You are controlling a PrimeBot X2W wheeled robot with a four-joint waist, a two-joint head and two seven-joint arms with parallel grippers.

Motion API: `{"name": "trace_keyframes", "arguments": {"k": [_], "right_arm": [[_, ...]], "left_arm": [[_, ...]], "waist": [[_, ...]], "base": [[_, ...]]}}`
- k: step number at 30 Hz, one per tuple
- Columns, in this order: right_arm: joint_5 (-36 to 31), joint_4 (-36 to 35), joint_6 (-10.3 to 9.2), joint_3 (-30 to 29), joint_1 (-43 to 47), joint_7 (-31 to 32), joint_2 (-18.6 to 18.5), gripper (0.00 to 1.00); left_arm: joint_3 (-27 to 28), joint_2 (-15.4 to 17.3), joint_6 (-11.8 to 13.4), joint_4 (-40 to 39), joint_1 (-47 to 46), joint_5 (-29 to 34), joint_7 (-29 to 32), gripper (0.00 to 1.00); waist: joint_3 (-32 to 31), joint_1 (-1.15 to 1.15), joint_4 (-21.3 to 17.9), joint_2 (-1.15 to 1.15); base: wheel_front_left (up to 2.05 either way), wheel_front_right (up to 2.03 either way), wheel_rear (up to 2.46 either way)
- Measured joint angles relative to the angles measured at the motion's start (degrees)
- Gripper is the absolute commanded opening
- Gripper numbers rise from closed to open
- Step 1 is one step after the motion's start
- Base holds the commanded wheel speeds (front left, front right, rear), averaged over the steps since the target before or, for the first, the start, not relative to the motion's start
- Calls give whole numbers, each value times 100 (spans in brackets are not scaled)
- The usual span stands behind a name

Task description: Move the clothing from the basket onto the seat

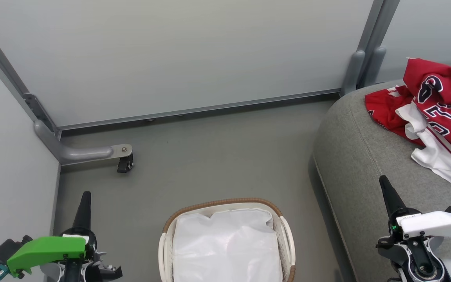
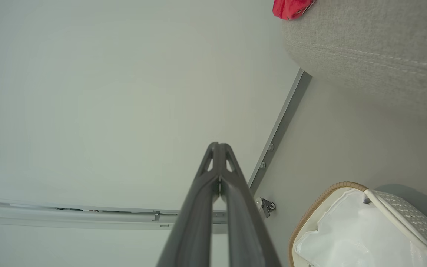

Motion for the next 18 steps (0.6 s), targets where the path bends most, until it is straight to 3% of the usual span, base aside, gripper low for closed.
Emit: {"name": "trace_keyframes", "arguments": {"k": [18], "right_arm": [[802, -81, -2, -67, 23, 198, -4, 0]], "left_arm": [[122, 1, -12, -62, -63, -686, 207, 0]], "waist": [[-56, 0, 16, 0]], "base": [[0, 0, 0]]}}
